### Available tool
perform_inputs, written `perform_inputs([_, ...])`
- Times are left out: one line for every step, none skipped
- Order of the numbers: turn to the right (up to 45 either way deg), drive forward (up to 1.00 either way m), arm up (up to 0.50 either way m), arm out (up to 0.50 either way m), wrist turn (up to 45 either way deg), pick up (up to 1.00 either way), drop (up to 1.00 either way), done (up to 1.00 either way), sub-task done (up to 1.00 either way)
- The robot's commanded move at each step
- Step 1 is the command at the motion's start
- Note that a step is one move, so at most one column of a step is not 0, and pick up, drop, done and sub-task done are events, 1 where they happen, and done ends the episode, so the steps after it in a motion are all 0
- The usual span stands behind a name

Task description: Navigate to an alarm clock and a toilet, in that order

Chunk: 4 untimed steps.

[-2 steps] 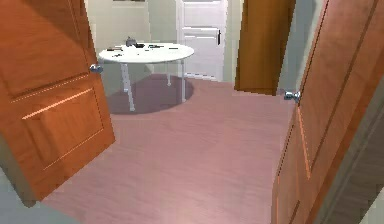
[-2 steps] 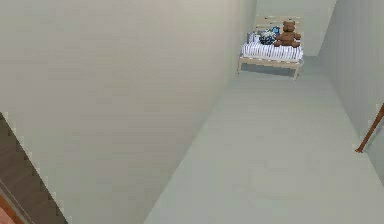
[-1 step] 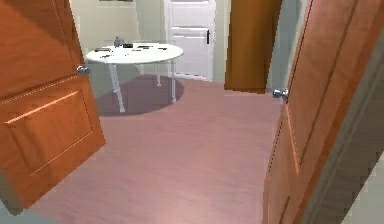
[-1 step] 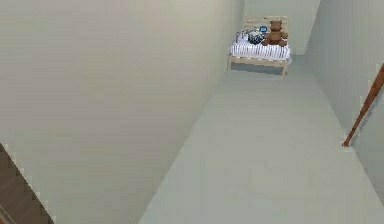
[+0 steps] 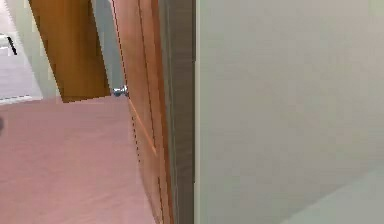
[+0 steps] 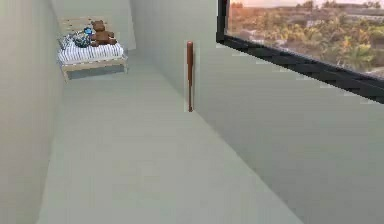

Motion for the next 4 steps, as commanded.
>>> perform_inputs([45.0,0.00,0.00,0.00,0.0,0.00,0.00,0.00,0.00])
perform_inputs([45.0,0.00,0.00,0.00,0.0,0.00,0.00,0.00,0.00])
perform_inputs([18.0,0.00,0.00,0.00,0.0,0.00,0.00,0.00,0.00])
perform_inputs([0.0,0.20,0.00,0.00,0.0,0.00,0.00,0.00,0.00])
